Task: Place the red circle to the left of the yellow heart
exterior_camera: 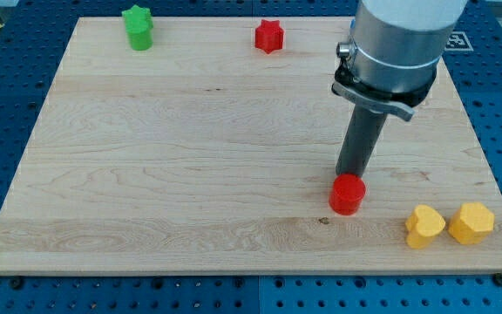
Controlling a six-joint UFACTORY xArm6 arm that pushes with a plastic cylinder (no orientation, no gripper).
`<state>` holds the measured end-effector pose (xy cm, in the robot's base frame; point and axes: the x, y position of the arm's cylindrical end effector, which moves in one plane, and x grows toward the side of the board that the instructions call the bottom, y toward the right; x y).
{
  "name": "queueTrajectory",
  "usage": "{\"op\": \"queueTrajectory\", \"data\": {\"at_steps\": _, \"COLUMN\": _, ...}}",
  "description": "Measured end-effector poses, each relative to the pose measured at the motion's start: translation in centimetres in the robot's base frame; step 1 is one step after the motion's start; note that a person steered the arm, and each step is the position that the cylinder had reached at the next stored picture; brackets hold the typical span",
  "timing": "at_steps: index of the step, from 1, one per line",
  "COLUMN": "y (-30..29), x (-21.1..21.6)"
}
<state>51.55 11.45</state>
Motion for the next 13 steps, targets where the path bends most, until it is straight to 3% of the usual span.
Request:
{"op": "queueTrajectory", "data": {"at_steps": 2, "y": -3.6, "x": 0.6}}
{"op": "queueTrajectory", "data": {"at_steps": 5, "y": -4.5, "x": 3.2}}
{"op": "queueTrajectory", "data": {"at_steps": 6, "y": -5.2, "x": 0.4}}
{"op": "queueTrajectory", "data": {"at_steps": 7, "y": -5.2, "x": -0.7}}
{"op": "queueTrajectory", "data": {"at_steps": 9, "y": -3.9, "x": 1.6}}
{"op": "queueTrajectory", "data": {"at_steps": 13, "y": -1.4, "x": 1.9}}
